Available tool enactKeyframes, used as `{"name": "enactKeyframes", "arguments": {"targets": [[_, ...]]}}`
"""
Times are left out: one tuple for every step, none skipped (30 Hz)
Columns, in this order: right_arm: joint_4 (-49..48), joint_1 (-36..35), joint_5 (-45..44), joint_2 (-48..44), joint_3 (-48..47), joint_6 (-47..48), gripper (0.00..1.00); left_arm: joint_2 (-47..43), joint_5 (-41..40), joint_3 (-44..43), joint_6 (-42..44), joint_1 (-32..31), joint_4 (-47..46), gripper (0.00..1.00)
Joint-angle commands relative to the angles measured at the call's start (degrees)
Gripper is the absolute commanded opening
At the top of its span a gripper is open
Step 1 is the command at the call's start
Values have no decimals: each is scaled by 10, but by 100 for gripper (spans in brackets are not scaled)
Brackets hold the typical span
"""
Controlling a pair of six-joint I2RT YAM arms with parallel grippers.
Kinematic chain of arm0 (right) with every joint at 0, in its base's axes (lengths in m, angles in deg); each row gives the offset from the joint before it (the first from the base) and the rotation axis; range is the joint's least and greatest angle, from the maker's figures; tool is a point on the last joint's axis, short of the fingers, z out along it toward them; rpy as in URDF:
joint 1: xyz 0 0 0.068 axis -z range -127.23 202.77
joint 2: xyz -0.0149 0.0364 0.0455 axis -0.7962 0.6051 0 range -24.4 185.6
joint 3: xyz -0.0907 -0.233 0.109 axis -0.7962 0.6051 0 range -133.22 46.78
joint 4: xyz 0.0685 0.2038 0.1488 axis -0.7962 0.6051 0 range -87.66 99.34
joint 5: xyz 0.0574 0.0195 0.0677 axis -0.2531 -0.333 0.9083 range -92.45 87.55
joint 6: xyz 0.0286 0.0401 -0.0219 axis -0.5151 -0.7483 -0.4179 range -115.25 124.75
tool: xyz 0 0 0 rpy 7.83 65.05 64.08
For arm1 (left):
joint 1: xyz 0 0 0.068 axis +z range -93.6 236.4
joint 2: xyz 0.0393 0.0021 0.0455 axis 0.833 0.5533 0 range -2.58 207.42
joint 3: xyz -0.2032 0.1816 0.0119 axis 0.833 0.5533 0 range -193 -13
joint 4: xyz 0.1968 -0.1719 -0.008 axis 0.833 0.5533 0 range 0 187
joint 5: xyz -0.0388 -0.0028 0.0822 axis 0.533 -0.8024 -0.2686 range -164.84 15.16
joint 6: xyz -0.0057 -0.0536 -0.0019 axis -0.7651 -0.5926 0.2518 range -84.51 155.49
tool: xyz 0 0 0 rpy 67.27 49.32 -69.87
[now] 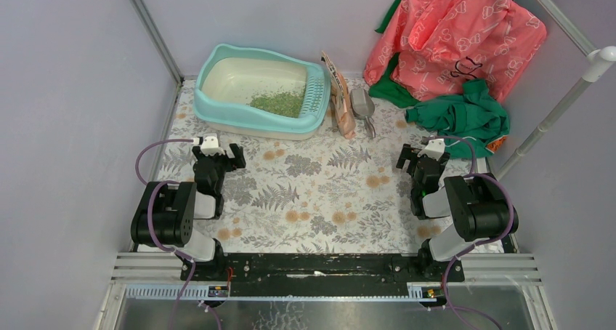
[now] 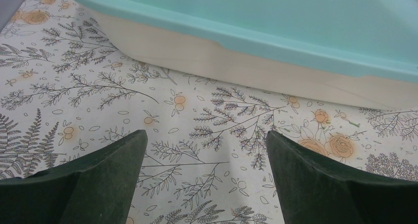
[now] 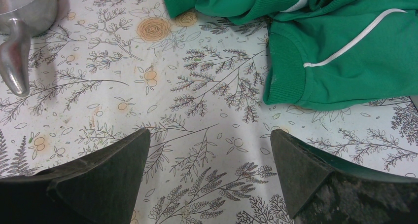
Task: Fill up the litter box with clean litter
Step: Reset both arms
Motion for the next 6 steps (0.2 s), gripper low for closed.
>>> {"name": "enactKeyframes", "arguments": {"targets": [[-17, 2, 3, -9, -18, 7, 100, 3, 1, -10, 15, -2, -34, 99], [-15, 2, 4, -9, -18, 7, 100, 2, 1, -10, 15, -2, -34, 99], [-15, 2, 3, -9, -19, 7, 100, 3, 2, -11, 15, -2, -34, 99], [-15, 2, 4, -9, -19, 6, 100, 2, 2, -10, 15, -2, -34, 99], [-15, 2, 3, -9, -19, 7, 100, 3, 3, -10, 15, -2, -34, 99], [-16, 2, 3, -9, -19, 7, 100, 3, 2, -11, 16, -3, -34, 99]]}}
